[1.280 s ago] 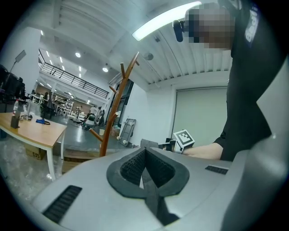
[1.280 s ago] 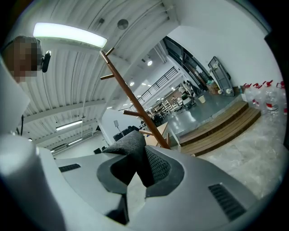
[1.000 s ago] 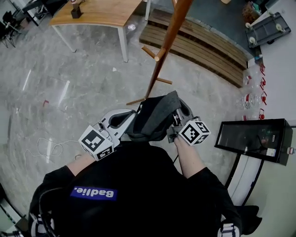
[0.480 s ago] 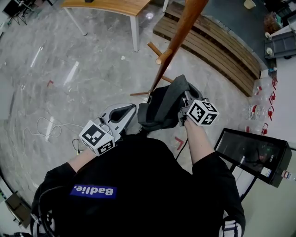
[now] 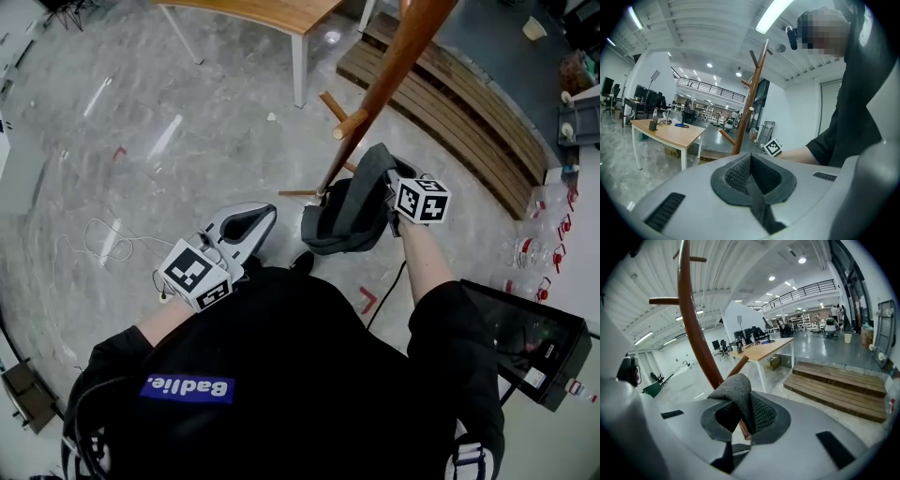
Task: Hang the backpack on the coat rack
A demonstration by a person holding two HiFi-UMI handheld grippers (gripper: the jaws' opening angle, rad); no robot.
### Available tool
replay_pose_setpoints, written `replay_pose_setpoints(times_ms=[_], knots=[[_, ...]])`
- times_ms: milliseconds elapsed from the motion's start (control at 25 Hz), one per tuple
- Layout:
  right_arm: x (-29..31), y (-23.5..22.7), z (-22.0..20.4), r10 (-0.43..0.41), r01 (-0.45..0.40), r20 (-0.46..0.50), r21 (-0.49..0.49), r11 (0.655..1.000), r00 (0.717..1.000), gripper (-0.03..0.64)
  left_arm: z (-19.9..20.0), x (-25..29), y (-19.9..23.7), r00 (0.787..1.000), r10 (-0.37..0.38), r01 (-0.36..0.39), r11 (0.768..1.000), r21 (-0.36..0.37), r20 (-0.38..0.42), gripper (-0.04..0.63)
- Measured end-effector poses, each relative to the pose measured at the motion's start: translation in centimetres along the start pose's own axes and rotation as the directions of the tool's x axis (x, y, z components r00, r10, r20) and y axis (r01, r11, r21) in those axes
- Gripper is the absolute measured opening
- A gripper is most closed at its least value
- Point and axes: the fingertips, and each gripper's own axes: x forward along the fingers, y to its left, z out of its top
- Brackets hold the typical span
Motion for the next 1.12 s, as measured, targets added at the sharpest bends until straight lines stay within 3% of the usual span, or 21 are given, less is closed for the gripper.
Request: replay_pose_setpoints(times_ms=[280, 640, 800, 1120], knots=[[5.2, -2.5, -3.1, 0.029, -0.033, -0.137, -0.027, 0.999, 0.990, 0.031, -0.7, 0.6, 0.2, 0.999, 0.036, -0.036, 0.999, -0.001, -0.027, 0.009], [9.4, -6.2, -7.3, 0.102, -0.105, -0.214, -0.004, 0.994, 0.972, 0.031, -1.0, -0.3, 1.8, 0.990, 0.117, -0.117, 0.993, 0.003, -0.072, 0.009], [10.8, -6.8, -10.0, 0.153, -0.147, -0.215, 0.045, 0.988, 0.964, 0.032, -1.4, -0.6, 2.2, 0.986, 0.136, -0.135, 0.991, 0.010, -0.093, 0.009], [11.8, -5.9, -14.3, 0.156, -0.136, -0.155, 0.128, 0.982, 0.976, 0.040, -1.8, -1.1, 3.2, 0.983, 0.137, -0.137, 0.991, 0.016, -0.125, 0.009]])
